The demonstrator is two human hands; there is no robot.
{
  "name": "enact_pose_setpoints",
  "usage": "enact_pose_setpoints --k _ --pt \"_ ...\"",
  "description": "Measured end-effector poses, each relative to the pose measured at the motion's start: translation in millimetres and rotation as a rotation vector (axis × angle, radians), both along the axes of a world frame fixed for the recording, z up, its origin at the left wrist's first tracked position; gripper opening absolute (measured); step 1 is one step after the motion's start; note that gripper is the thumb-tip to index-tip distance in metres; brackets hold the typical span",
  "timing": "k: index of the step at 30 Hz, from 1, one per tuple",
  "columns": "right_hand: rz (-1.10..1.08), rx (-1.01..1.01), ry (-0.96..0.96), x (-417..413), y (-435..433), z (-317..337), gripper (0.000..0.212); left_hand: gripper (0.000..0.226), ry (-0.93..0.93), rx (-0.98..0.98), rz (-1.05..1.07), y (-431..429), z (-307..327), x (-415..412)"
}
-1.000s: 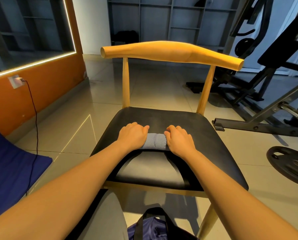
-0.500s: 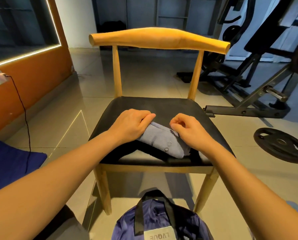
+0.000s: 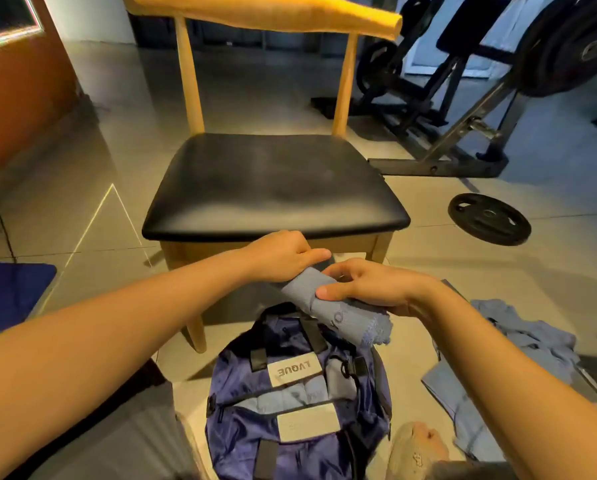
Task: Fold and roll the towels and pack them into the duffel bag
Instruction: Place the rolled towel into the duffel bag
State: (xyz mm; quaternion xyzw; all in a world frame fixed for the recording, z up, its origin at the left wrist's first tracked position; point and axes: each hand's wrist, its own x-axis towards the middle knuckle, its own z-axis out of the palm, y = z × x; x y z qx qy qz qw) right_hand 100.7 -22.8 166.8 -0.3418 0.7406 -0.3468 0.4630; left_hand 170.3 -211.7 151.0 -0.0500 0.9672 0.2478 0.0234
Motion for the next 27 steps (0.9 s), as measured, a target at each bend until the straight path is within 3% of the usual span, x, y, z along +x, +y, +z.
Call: enact_pose_setpoints --k 2,4,8,13,17,19,22,27 --pt "-0.045 0.020 -0.035 2 20 -17 0.031 0.063 -0.088 0.093 0.015 13 -14 -2" --pt "-0.101 0.027 -0.047 2 39 -34 0.029 0.055 -0.252 0.311 -0.004 16 -23 -4" --pt "-0.195 0.046 -0.063 5 67 -71 0.030 0.035 -0.525 0.558 -0.186 13 -46 -9" --pt "-0.426 0.055 -0.089 15 85 -126 0.021 0.033 -0.473 0.442 -0.154 27 -100 -38" --pt "-0.429 0.130 -0.149 27 87 -168 0.036 0.039 -0.460 0.422 -0.060 26 -160 -47" --pt "-0.457 0.160 -0.130 30 88 -185 0.042 0.034 -0.484 0.453 -0.028 28 -190 -47" --pt "-0.474 0.273 -0.071 32 94 -210 0.034 0.020 -0.472 0.469 0.023 31 -231 -47" --pt "-0.528 0.554 0.194 36 110 -253 0.017 0.013 -0.375 0.058 -0.073 40 -290 -50"
